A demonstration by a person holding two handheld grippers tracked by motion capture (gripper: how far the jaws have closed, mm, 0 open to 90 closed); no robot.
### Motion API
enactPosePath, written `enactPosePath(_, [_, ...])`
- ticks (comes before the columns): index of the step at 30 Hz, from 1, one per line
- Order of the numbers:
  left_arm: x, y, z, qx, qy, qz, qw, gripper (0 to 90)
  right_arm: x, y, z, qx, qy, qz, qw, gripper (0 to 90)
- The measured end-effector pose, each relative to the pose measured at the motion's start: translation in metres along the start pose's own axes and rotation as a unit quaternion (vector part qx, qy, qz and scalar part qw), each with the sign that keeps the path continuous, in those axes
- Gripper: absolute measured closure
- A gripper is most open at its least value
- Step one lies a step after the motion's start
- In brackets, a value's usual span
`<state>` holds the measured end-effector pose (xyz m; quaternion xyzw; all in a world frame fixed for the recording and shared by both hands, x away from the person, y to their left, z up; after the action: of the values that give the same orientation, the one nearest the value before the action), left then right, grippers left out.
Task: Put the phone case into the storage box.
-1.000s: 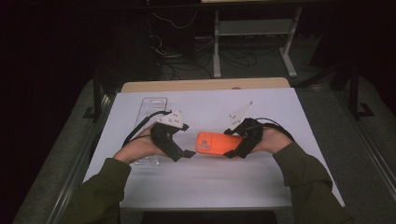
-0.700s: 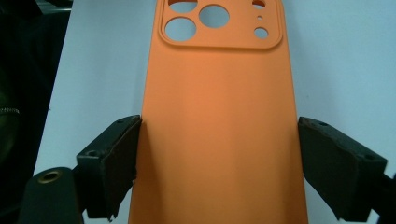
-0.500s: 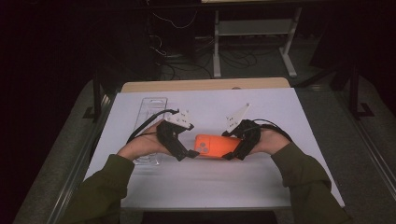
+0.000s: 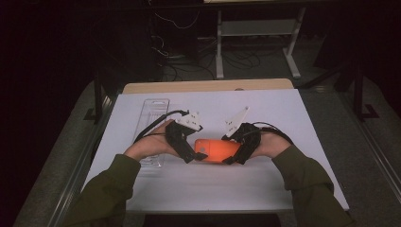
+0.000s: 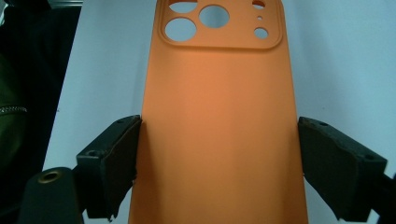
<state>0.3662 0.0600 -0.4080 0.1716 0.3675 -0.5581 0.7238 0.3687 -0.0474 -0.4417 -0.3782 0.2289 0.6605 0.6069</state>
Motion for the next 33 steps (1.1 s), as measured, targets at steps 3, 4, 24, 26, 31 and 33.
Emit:
enactPosePath(3, [0.004,-0.001,0.001,0.01,0.009,0.0,0.9999,0.0,0.0,0.0,0.001,-0.004,0.0,-0.002,1.0,15.2])
enactPosePath(4, [0.005,-0.002,0.001,0.012,0.01,-0.002,0.9999,0.0,0.0,0.0,0.002,-0.003,0.0,-0.001,1.0,15.2])
enactPosePath(24, [0.027,-0.011,-0.004,0.037,0.052,-0.016,0.9979,0.0,-0.002,0.003,0.009,-0.013,-0.008,0.002,0.9999,15.2])
enactPosePath(26, [0.029,-0.011,-0.005,0.038,0.056,-0.016,0.9976,0.0,-0.002,0.003,0.009,-0.013,-0.01,0.003,0.9999,15.2])
enactPosePath(31, [0.033,-0.01,-0.008,0.036,0.062,-0.016,0.9973,0.0,-0.003,0.002,0.01,-0.018,-0.012,0.0,0.9998,15.2])
enactPosePath(33, [0.034,-0.01,-0.009,0.035,0.065,-0.016,0.9971,0.0,-0.004,0.003,0.011,-0.016,-0.012,0.001,0.9998,15.2])
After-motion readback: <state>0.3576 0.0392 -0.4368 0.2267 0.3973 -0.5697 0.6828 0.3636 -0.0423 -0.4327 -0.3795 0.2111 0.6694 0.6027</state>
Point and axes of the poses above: each handheld gripper's, and its own axes: x roughly forward along the jaws, z roughly out of its top, y roughly to its left, the point moved 9 cm from there along x, roughly forward along the jaws, and after that the axes turned 15 degrees about -x, right-handed, at the moved point
